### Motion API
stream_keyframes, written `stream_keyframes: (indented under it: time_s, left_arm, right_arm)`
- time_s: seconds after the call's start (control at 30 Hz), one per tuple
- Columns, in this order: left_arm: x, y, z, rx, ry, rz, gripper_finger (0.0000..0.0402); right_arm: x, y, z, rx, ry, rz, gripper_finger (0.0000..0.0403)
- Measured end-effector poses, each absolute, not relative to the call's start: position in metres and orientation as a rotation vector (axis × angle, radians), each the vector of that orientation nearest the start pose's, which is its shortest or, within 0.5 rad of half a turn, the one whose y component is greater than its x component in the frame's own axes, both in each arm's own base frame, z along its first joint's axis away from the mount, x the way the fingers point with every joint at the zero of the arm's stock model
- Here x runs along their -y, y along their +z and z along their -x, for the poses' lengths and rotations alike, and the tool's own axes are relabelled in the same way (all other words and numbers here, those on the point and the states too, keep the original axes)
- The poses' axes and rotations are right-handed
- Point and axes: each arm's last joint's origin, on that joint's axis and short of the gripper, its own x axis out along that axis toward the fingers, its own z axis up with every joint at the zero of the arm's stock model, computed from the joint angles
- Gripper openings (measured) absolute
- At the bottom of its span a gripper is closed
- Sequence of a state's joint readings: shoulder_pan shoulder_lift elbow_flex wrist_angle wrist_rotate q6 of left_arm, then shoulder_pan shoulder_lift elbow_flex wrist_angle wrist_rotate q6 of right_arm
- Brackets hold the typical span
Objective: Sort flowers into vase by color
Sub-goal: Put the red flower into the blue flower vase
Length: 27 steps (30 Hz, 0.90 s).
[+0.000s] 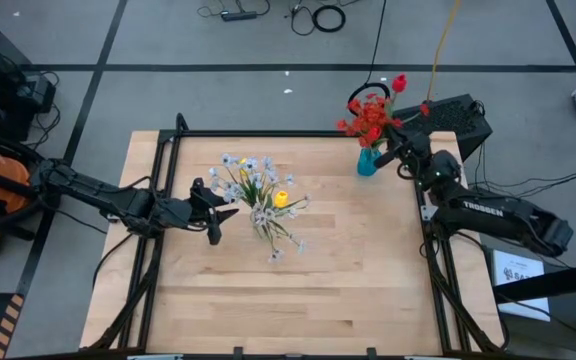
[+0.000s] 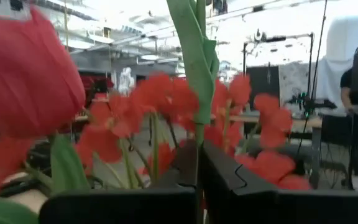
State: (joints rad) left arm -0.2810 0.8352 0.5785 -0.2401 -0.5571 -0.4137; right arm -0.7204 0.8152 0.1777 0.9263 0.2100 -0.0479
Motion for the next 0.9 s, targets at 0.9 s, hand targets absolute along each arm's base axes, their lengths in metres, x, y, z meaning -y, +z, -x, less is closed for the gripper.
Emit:
stream_keyframes:
  time_s: [0.9]
  left_arm:
    - [0.034, 0.251, -0.174, -0.39, 0.358, 0.201, 0.015]
  right_arm:
    - [0.115, 0.192, -0.129, 0.031, -0.811, -0.155, 0.0045]
